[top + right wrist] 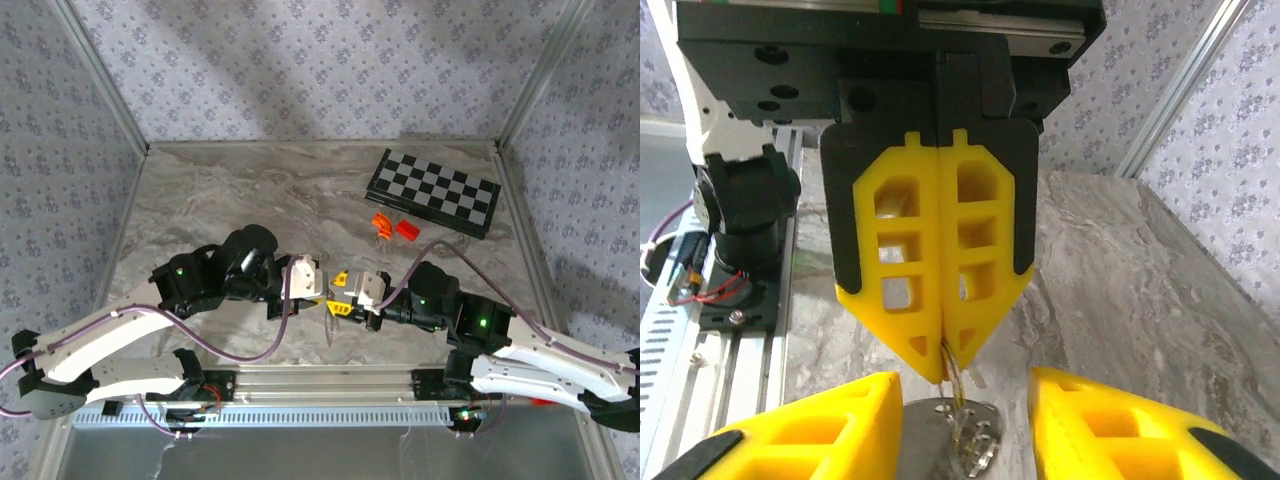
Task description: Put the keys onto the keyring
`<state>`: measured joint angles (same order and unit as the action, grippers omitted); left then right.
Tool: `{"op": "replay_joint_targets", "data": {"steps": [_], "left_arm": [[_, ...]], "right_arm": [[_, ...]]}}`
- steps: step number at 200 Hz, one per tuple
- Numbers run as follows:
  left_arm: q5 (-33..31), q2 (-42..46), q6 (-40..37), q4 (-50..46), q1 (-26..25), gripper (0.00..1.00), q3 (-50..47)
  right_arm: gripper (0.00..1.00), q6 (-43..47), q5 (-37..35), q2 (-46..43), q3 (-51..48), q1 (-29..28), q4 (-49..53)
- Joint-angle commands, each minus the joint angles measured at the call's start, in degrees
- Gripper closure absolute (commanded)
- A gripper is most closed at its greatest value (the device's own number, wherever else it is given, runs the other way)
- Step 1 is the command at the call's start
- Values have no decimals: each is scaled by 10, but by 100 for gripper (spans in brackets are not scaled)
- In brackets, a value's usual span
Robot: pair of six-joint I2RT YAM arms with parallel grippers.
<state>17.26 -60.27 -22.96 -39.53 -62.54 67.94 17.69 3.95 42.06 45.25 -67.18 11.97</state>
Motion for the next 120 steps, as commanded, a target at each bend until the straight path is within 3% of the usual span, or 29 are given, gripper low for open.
{"op": "replay_joint_targets", "data": {"steps": [1,20,75,120], "left_arm": [[3,-2,-13,-18,-4,100,28],[5,-3,-13,-19,-6,100,29],[5,0,-11,-13,-10,100,24],[2,3,-9,-7,-12,100,18]], "right_arm": [[67,12,-21,4,18,-5,15],[72,13,-23,7,17,-7,15],[73,14,-19,19,19,-9,6],[94,16,-13,37,27,-15,13]]}}
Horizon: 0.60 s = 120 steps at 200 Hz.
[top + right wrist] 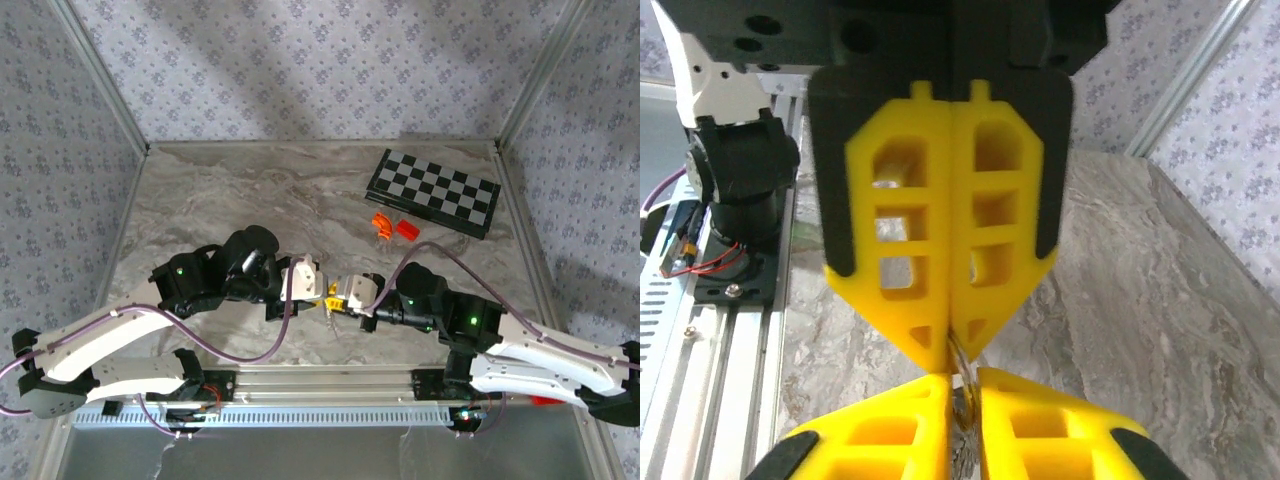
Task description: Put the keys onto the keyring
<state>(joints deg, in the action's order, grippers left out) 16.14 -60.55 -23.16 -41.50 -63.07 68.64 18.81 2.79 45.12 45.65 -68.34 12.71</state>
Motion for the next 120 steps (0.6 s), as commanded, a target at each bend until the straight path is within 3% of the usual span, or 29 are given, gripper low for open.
{"op": "replay_joint_targets", "data": {"steps": [1,9,28,49,59,120], "left_arm": [[13,6,-7,12,-7,100,10],[11,9,-5,18,-7,100,7],[4,19,1,35,-7,100,-6],[0,43,14,75,-6,79,-31],[0,64,24,104,-7,74,-51],[24,196,139,367,8,72,-211]], "right_arm": [[95,4,-1,7,23,-3,6],[100,4,-4,5,23,-3,4],[100,2,-4,-6,15,-4,-9],[100,-5,14,-30,-2,-2,-29],[100,-21,31,-47,-13,0,-43],[100,-144,153,-123,-77,68,-205]]}}
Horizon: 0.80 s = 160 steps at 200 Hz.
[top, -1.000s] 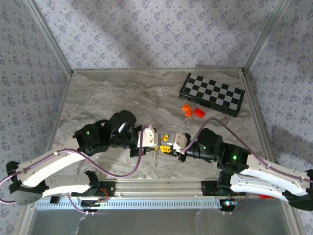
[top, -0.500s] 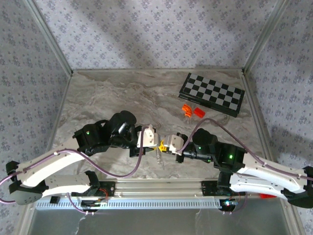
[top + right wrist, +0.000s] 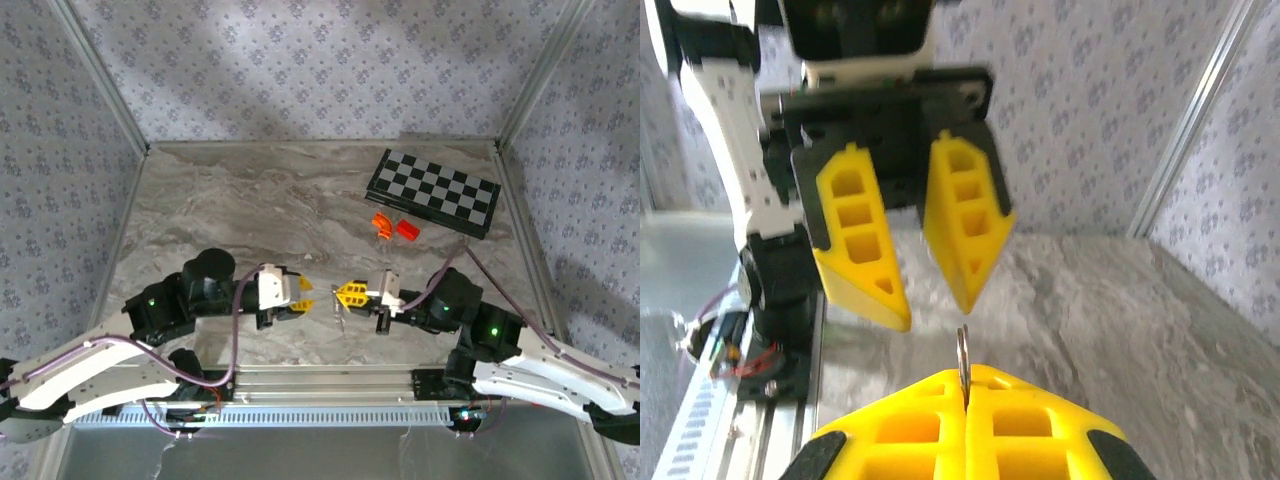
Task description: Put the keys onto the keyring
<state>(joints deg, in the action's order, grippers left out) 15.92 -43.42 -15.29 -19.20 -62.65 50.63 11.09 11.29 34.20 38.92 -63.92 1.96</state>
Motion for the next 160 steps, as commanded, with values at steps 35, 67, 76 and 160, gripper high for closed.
{"op": "replay_joint_targets", "data": {"steps": [35,67,76,160], "left_arm": [[66,14,84,180,5,72,-28],[83,6,94,221,4,71,-26],[90,3,95,231,4,72,-23],[121,-39,83,247,4,76,9]], "right_arm": [[100,-120,111,-9,-35,56,-182],[100,-158,139,-4,-50,71,-242],[100,-162,145,-2,-49,73,-245],[100,-170,164,9,-48,81,-256]]}}
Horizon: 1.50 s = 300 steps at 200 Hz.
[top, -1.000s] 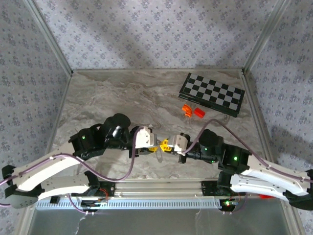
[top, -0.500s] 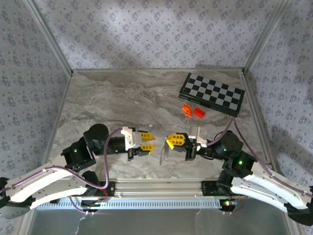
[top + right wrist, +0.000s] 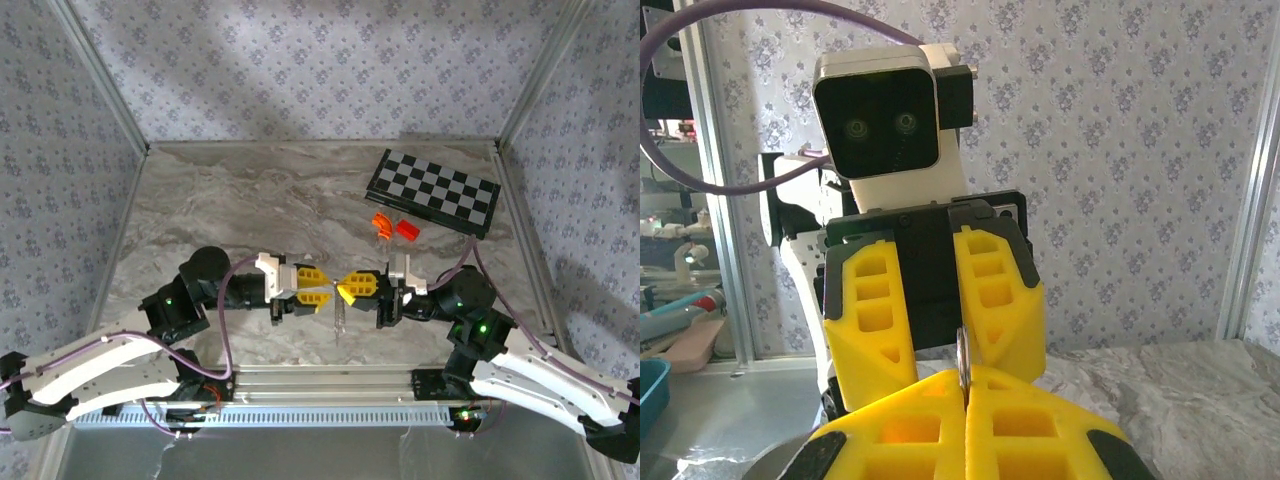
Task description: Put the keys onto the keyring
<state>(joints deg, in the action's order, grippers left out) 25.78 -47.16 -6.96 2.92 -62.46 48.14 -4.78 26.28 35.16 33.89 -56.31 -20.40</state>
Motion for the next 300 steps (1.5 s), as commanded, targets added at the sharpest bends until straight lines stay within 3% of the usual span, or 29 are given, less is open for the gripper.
{"op": "replay_joint_targets", "data": {"steps": [1,105,124,162,208,245,300], "left_arm": [[23,-1,0,26,3,76,34],[39,-29,3,44,2,86,44],[42,-31,1,40,2,100,47],[35,-31,-23,-16,2,100,66],[10,-40,-73,-153,2,100,121],[-2,-50,-86,-235,2,100,150],[-20,-61,-107,-280,2,100,161]], "right_arm": [[100,-11,14,-1,3,4,-32],[100,-15,18,-11,-6,10,-28],[100,-14,16,-13,-9,10,-24],[100,15,-12,-23,12,11,42],[77,110,-79,-26,72,-16,233],[73,148,-118,-7,90,-47,274],[71,145,-120,-1,83,-65,252]]}}
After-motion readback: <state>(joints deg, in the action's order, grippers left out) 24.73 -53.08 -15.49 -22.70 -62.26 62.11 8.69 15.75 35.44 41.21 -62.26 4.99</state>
